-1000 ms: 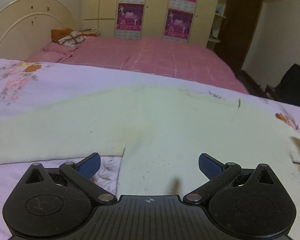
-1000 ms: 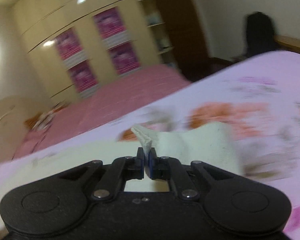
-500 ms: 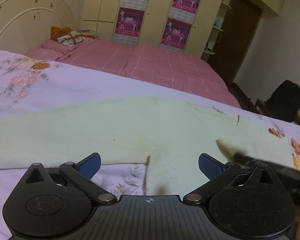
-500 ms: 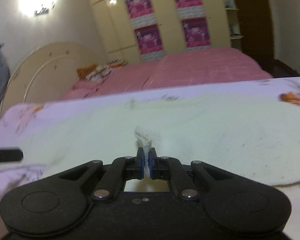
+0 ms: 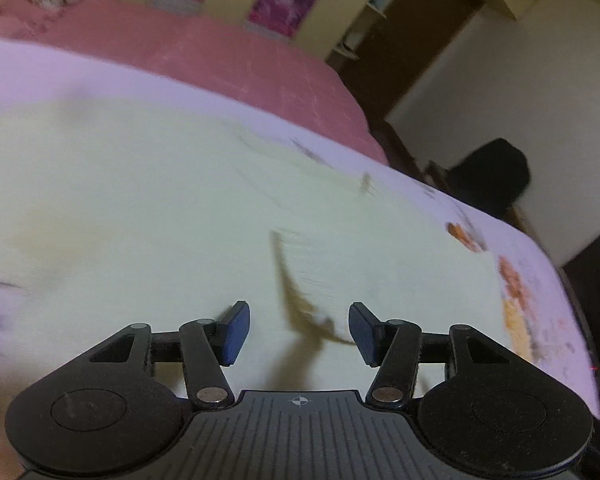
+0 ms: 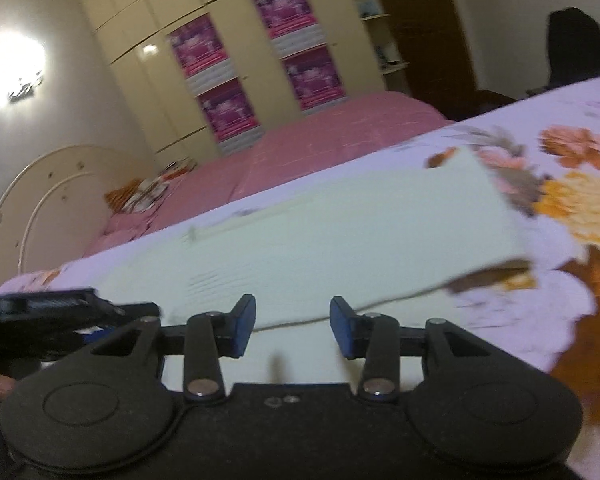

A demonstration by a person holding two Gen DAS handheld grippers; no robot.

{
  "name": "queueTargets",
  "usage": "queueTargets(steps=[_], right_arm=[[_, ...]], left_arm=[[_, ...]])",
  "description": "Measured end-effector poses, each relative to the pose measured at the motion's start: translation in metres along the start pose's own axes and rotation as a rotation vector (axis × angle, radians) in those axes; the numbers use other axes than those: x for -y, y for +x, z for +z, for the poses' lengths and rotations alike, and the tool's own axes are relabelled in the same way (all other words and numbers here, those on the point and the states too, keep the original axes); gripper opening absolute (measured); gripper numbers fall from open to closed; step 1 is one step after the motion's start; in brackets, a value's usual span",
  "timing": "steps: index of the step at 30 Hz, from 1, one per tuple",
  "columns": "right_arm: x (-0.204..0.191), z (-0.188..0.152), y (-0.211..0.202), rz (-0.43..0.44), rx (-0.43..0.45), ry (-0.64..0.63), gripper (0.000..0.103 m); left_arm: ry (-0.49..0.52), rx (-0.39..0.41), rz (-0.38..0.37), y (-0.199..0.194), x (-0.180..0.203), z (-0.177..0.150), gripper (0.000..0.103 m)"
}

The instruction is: Fold small clothes

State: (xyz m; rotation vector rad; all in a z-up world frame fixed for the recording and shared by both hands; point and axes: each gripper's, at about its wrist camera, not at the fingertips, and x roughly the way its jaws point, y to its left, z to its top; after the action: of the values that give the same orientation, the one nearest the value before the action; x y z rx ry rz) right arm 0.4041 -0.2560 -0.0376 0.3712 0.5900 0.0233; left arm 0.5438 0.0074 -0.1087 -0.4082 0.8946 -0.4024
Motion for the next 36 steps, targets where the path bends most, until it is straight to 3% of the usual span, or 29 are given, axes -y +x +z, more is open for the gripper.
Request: queueTargets(steps=[1,2,3,6,8,11,13,19,23,27,30,32,33,34,36], right_arm=[[0.004,-0.001,-0.002,-0.008,0.004,0.009,0.041],[0.012,-0.002,-0.004,-0.015,0.005,0.022,0.041],[0.019,-0.003,-0.006,-0.021,0.003,0.034,0.041],[0.043,-0.008,-0.013,-0.034,-0.006,0.091,0.042],[0.055,-0.011,-0.013,-0.033,-0.012,0.133,0.043],[0.075,-0.010,-0.013,-0.007,-0.004,0.234,0.052],[0.087,-0.008,-0.011,0.029,0.008,0.308,0.058],[0.109,-0.001,0.014,0.203,-0.002,0.509,0.056],[0.125,-0.001,0.037,0.270,-0.044,0.649,0.056],[0.134,0.002,0.046,0.307,-0.033,0.708,0.056],[0.142,0.003,0.053,0.300,-0.021,0.743,0.046],[0.145,0.002,0.058,0.288,-0.031,0.745,0.032],[0.145,0.004,0.059,0.266,-0.039,0.728,0.013],[0.145,0.006,0.059,0.239,-0.046,0.704,0.007],[0.145,0.006,0.053,0.235,-0.036,0.677,0.006]], left_arm=[[0.002,-0.003,-0.007,0.008,0.003,0.000,0.055],[0.012,0.003,-0.003,0.015,0.006,0.000,0.036],[0.022,0.003,0.008,0.020,0.008,0.001,0.002],[0.011,0.050,0.011,0.019,0.005,0.010,0.003],[0.039,0.115,0.054,0.006,-0.002,0.019,0.003],[0.021,0.154,0.122,-0.011,-0.024,0.026,0.003],[-0.013,0.163,0.150,-0.016,-0.040,0.031,0.003],[-0.009,0.173,0.177,-0.013,-0.046,0.036,0.003],[-0.014,0.179,0.189,-0.018,-0.057,0.033,0.003],[-0.032,0.161,0.186,-0.018,-0.068,0.030,0.003],[-0.024,0.151,0.188,-0.015,-0.070,0.028,0.003],[-0.031,0.154,0.184,-0.016,-0.071,0.030,0.003],[-0.032,0.162,0.182,-0.018,-0.072,0.030,0.003],[-0.028,0.173,0.178,-0.022,-0.072,0.029,0.003],[0.006,0.183,0.192,-0.024,-0.069,0.027,0.003]])
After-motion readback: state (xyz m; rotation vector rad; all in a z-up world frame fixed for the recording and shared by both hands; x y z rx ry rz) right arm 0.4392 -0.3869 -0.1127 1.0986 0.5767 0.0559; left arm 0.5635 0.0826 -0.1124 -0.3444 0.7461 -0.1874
